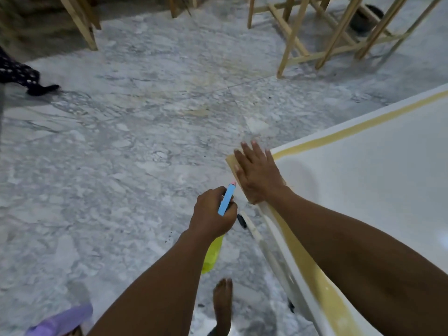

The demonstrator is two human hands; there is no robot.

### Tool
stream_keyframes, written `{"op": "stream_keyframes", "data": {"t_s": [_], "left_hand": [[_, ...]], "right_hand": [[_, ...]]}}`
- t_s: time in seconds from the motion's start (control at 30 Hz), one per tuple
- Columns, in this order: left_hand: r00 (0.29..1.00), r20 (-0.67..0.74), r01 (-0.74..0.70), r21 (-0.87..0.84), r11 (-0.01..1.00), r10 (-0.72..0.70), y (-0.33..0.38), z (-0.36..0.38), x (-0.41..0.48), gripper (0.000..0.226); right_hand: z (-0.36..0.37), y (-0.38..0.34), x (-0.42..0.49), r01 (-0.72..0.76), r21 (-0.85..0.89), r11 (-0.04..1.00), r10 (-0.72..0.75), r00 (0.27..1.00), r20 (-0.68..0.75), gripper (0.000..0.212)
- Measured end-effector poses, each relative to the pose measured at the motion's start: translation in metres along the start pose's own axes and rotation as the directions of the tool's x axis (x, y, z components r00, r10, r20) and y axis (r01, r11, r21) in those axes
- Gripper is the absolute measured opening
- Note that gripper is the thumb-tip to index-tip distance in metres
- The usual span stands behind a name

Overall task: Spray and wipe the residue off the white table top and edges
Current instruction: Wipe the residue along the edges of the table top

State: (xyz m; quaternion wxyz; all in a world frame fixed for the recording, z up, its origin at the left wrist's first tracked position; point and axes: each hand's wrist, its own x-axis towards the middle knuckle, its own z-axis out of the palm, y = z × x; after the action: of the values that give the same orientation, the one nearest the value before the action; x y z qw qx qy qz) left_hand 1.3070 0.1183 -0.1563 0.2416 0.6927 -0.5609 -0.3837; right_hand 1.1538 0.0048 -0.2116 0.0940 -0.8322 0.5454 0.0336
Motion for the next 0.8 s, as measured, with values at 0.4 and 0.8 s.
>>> {"op": "stream_keyframes", "data": {"t_s": [0.4,0.8], "left_hand": [[1.000,0.010,0.010,0.002,1.000,-0.010,-0.012,0.021,-0.007,0.028],[1.000,0.018,0.013,-0.014,1.000,-0.012,0.004,0.058,-0.066,0.024]], "right_hand": [[0.030,0.015,-0.015,0.033,0.055,0.998,-0.029,0.997,-0.066,0.063],[0.047,0.026,-0.105,0.046,0.080,0.996,-0.037,0.993,-0.110,0.064]]}}
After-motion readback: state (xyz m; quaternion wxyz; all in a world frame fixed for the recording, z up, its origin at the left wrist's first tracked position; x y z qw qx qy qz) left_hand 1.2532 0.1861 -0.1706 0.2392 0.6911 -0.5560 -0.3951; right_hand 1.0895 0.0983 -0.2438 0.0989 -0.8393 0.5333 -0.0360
